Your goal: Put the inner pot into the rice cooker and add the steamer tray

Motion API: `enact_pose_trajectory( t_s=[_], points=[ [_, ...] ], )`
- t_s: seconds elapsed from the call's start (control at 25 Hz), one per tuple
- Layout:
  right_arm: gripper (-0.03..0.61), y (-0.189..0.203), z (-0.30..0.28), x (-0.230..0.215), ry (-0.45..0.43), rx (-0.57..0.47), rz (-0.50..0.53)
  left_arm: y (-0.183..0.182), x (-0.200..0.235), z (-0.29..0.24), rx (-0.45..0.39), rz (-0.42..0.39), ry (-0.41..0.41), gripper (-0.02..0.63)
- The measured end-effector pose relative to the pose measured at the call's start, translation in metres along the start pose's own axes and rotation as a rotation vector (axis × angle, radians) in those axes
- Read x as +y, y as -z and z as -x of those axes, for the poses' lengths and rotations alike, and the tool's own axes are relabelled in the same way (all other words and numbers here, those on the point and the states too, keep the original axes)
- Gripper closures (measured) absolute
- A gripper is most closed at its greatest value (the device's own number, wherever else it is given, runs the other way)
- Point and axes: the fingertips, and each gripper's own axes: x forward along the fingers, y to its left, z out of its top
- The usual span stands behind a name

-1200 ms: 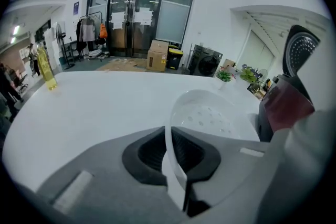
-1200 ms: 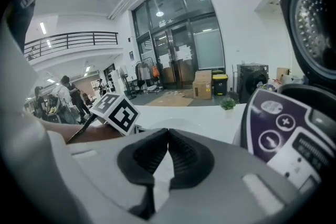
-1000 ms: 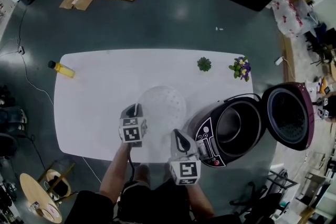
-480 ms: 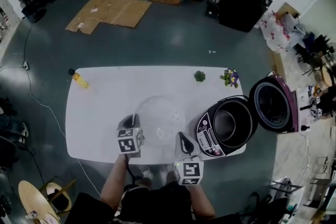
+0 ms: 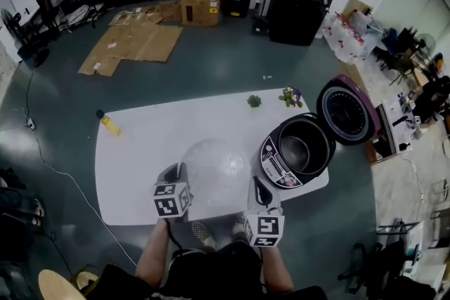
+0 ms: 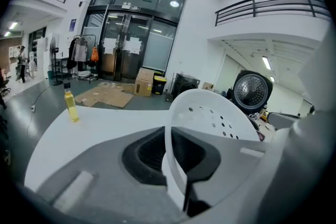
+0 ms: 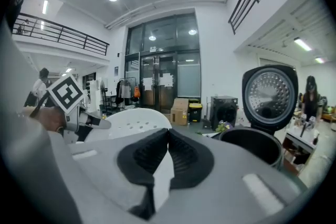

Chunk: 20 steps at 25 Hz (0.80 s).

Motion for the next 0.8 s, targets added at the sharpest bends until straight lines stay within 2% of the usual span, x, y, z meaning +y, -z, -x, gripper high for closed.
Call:
enact_pose_trajectory(
  t_s=[0.36, 0.8],
  points=[
    [0.572, 0.006, 0.058, -0.083, 0.230, -0.007, -0.053, -0.018, -0.080, -0.005, 0.008, -0.100, 0.171, 0.586],
    [0.574, 0.012, 0.101, -0.199, 0.422, -0.017, -0.107, -0.052, -0.211, -0.059, 0.007, -0.208, 0.339, 0.584]
  ],
)
